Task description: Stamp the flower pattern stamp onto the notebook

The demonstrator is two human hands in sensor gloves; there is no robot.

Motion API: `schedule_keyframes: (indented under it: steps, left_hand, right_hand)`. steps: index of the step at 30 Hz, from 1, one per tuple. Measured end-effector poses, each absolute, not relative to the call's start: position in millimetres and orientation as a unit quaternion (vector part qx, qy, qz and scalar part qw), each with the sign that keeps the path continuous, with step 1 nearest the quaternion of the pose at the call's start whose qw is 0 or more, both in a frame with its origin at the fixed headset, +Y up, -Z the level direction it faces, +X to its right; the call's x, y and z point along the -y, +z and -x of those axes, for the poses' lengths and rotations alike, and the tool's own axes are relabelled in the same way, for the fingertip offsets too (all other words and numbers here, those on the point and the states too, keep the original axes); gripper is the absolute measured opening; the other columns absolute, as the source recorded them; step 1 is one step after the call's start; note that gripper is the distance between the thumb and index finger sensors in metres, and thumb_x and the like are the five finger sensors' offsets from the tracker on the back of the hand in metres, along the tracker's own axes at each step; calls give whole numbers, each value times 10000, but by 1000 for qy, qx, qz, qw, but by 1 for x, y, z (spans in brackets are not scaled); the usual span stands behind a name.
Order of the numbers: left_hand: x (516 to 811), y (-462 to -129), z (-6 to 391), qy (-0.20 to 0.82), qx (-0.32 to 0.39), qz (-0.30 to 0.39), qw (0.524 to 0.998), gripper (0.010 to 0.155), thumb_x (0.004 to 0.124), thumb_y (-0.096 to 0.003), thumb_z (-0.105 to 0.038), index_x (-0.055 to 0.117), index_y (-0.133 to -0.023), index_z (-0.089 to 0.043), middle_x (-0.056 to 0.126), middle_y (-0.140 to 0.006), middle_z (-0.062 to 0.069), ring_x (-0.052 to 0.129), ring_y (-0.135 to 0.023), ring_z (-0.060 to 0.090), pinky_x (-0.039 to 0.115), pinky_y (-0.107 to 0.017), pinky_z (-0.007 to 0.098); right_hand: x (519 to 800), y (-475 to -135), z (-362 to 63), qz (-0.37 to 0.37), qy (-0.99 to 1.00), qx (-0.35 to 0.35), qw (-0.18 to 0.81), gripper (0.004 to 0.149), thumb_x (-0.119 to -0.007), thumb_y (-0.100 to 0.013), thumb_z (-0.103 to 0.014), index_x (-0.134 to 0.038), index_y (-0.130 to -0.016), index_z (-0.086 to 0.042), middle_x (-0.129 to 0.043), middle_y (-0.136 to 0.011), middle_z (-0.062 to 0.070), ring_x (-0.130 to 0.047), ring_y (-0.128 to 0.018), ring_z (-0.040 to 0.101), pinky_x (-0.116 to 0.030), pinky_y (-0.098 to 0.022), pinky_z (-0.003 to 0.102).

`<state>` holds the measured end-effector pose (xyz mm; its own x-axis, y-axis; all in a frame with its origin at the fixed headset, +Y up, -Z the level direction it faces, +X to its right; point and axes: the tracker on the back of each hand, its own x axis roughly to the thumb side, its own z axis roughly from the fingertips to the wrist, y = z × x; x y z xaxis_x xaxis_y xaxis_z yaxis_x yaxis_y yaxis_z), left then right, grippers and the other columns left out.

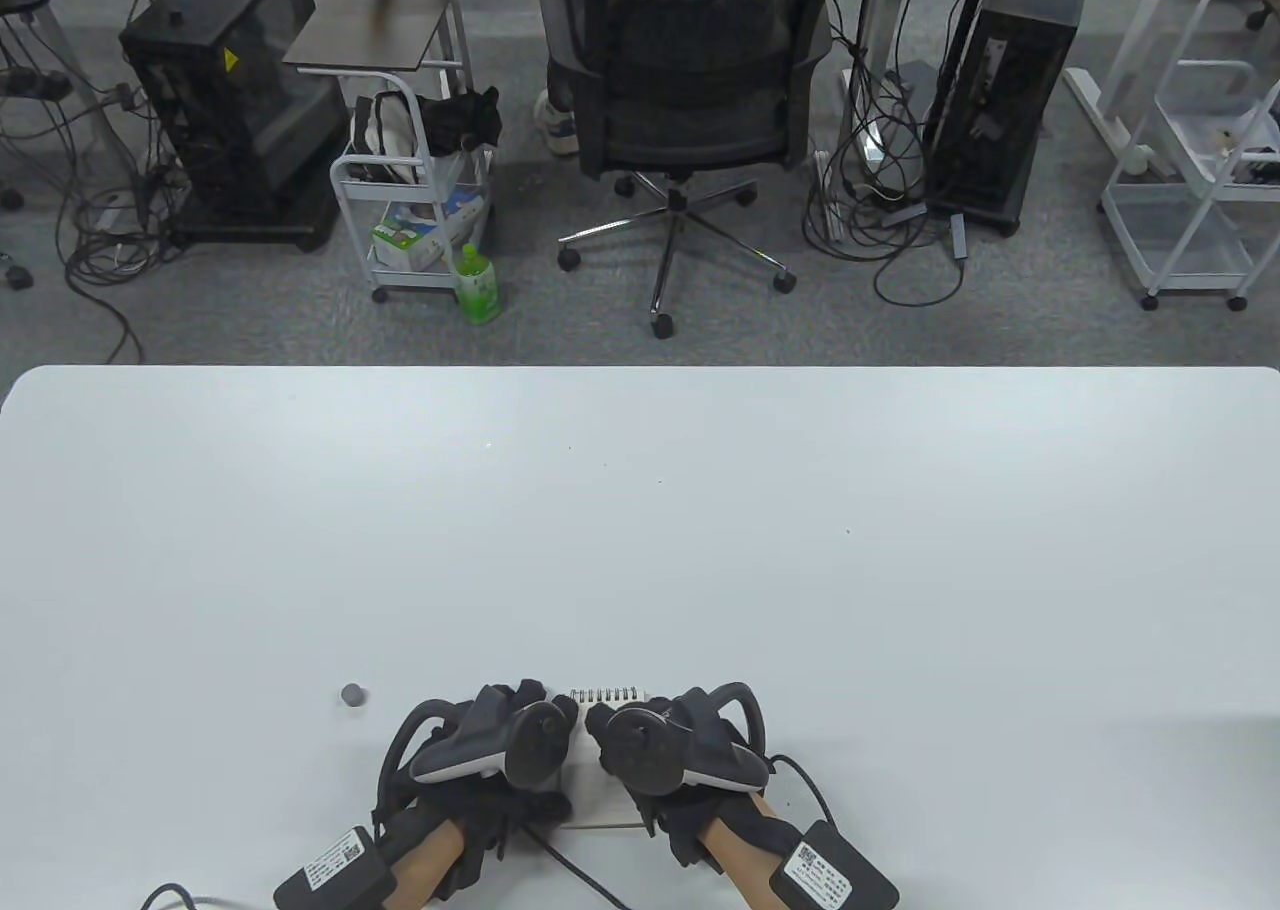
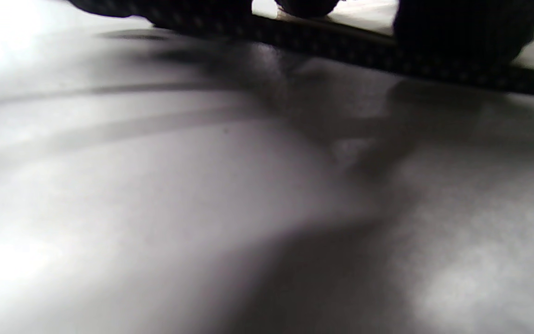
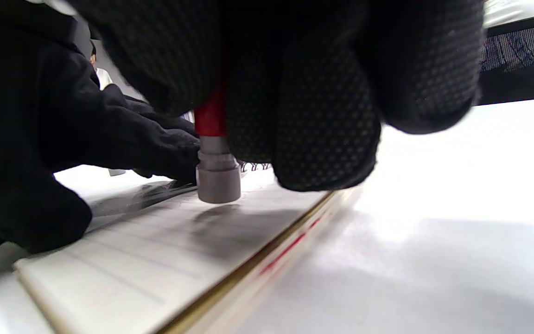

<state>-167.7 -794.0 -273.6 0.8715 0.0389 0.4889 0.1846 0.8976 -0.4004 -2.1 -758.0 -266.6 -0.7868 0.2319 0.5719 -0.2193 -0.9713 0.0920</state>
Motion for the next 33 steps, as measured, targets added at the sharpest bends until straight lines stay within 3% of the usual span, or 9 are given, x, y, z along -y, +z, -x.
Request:
schedule_keyframes:
  steps: [33]
  left_hand:
    - [795,-273,167,-38,252,221,941,894,680,-358,-627,323,-1072,-227,298,-1121,179,368,-988,478,429,-663,653]
  right_hand:
    - [766,-263,18,-316,944,-26,90,461,-838,-391,-238,-840,-840,-131,-935,-631,203,-1085,-419,305,-889,-411,506]
